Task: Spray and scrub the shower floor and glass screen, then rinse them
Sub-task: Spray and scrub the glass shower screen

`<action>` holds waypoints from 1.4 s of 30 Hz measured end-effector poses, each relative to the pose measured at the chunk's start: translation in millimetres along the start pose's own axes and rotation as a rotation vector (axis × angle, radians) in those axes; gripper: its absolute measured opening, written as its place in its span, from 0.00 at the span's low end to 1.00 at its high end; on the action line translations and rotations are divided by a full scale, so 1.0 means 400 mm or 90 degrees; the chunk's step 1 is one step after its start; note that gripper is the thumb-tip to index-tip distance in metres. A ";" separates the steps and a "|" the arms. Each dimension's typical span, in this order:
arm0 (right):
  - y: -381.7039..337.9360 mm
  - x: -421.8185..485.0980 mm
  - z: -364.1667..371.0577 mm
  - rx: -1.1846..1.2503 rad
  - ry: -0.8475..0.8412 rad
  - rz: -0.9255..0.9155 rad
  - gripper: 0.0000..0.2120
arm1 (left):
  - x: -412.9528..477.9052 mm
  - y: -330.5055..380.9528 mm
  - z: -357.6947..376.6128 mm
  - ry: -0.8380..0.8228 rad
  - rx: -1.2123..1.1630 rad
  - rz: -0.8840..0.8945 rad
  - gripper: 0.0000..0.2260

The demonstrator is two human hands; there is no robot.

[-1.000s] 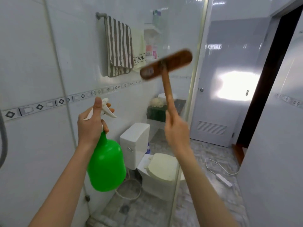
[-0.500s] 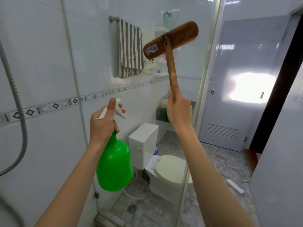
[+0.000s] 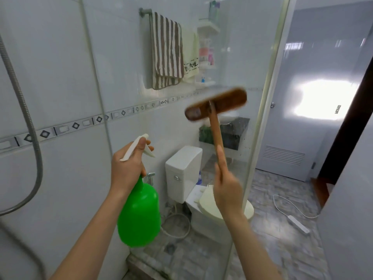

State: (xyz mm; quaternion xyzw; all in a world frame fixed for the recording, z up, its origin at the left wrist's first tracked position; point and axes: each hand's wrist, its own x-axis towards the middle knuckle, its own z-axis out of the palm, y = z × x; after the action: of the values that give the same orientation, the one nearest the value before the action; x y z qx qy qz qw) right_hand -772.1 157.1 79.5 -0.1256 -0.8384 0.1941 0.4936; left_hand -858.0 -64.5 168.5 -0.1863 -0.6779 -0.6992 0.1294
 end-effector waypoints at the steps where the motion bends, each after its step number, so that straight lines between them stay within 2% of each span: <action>1: 0.043 -0.095 -0.004 -0.020 -0.018 0.021 0.23 | -0.008 -0.010 0.002 -0.006 -0.001 -0.005 0.14; 4: 0.094 -0.278 -0.028 -0.008 -0.110 0.128 0.24 | -0.034 -0.037 0.019 -0.025 0.005 -0.017 0.13; 6: 0.083 -0.241 -0.018 -0.017 -0.100 0.101 0.24 | -0.052 -0.054 0.039 -0.041 -0.002 -0.025 0.10; 9: 0.044 -0.079 -0.017 -0.052 -0.017 0.036 0.23 | -0.077 -0.080 0.072 -0.068 0.000 -0.042 0.10; 11: 0.053 -0.068 -0.024 -0.058 -0.008 0.044 0.23 | -0.096 -0.094 0.088 -0.073 -0.018 -0.051 0.10; 15: 0.116 -0.328 -0.069 -0.035 -0.120 0.124 0.26 | -0.125 -0.112 0.101 -0.076 -0.037 -0.058 0.11; 17: 0.126 -0.386 -0.077 -0.037 -0.170 0.140 0.28 | -0.139 -0.125 0.104 -0.086 -0.037 -0.064 0.13; 19: 0.115 -0.318 -0.061 -0.054 -0.152 0.115 0.24 | -0.150 -0.137 0.105 -0.093 -0.039 -0.069 0.15; 22: 0.090 -0.170 -0.038 -0.061 -0.041 0.081 0.23 | -0.160 -0.155 0.098 -0.093 -0.019 -0.076 0.17; 24: 0.103 -0.177 -0.039 -0.050 -0.025 0.079 0.23 | -0.163 -0.161 0.088 -0.084 -0.013 -0.082 0.16; 29: 0.125 -0.350 -0.042 -0.040 -0.152 0.104 0.25 | -0.156 -0.176 0.059 -0.076 0.009 -0.082 0.13; 34: 0.032 -0.147 0.083 -0.072 -0.091 0.063 0.24 | -0.141 -0.182 0.019 -0.092 0.010 -0.084 0.13; 36: 0.036 -0.159 0.106 -0.066 -0.076 0.052 0.24 | -0.119 -0.190 -0.007 -0.078 -0.010 -0.082 0.13; 40: 0.032 -0.304 0.123 -0.023 -0.132 0.100 0.23 | -0.052 -0.211 -0.071 -0.044 -0.030 -0.085 0.12; 42: -0.011 -0.258 0.193 -0.014 -0.118 0.080 0.23 | -0.009 -0.219 -0.104 -0.031 -0.025 -0.081 0.12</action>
State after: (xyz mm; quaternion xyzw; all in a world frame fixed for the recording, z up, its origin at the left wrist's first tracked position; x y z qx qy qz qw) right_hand -790.2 96.3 -32.5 -0.1650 -0.8731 0.2265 0.3991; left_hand -896.3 -102.1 87.8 -0.1622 -0.6777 -0.7143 0.0648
